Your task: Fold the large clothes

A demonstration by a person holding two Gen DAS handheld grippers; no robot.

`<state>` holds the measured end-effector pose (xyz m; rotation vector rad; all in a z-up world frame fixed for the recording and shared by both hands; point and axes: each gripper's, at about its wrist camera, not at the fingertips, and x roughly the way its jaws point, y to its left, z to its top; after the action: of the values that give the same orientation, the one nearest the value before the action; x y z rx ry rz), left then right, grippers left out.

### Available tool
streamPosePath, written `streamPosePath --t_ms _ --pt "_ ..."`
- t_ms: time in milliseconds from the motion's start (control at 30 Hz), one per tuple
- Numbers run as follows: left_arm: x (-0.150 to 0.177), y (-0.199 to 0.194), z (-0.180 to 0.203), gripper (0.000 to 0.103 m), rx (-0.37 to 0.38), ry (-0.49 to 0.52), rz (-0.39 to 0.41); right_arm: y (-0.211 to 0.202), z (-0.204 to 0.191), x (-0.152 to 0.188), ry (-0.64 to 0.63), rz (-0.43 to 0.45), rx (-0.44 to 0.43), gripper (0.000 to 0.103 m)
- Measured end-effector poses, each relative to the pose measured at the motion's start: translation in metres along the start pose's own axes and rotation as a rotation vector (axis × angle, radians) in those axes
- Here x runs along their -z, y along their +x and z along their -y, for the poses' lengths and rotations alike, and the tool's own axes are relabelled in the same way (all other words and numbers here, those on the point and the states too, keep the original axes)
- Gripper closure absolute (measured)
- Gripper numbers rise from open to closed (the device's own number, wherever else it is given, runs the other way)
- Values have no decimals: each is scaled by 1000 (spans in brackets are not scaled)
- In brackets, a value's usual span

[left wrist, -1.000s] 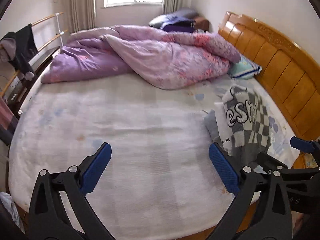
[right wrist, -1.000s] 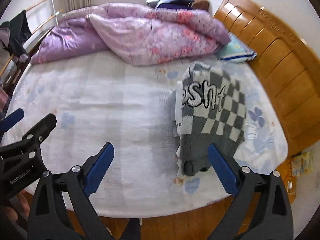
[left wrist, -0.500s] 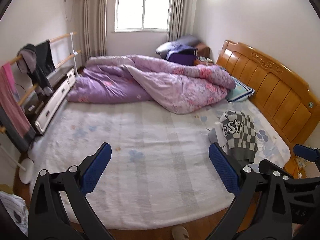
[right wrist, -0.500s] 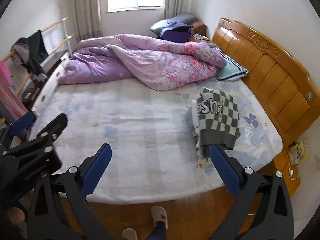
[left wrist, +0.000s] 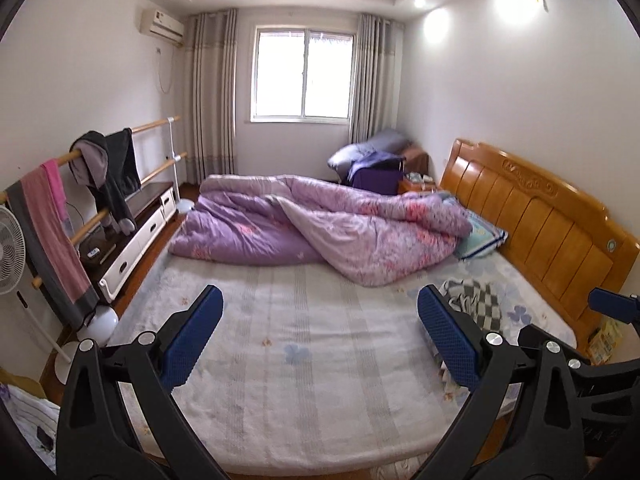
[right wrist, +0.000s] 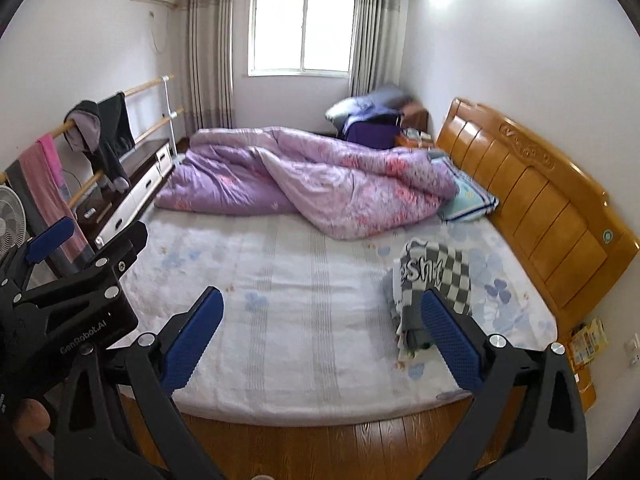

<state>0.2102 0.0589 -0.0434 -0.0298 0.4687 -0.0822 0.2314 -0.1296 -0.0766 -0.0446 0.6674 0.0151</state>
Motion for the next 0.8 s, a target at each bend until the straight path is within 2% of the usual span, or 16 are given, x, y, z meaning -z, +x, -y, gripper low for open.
streamPosePath --t_ms 167,433,800 --pt "-9 -30 17 5 1 -33 15 -27 17 -2 -31 64 8 8" --pt "-18 -60 59 5 -63 -10 32 -45 50 0 -16 80 -20 8" --pt "-23 -77 87 5 -83 -1 41 -63 80 5 -2 116 -34 8"
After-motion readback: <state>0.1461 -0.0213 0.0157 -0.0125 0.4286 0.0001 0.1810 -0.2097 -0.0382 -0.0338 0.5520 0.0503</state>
